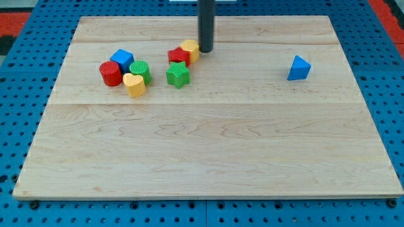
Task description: Push the hexagon into the green circle
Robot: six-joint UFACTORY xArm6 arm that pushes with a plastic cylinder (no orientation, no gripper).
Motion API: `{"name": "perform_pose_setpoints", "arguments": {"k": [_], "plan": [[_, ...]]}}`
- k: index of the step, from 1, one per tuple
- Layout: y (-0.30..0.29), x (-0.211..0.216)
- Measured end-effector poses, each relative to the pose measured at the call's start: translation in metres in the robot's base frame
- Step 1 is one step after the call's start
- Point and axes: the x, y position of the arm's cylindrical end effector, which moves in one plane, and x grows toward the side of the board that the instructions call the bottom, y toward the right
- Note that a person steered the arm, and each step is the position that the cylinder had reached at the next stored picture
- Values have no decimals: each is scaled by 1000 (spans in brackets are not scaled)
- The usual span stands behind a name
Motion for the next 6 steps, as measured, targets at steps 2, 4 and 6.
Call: {"name": "perform_pose_setpoints", "arguments": {"k": [2, 4, 6], "plan": [[-61, -1], [-62, 7], [-83, -29]]}}
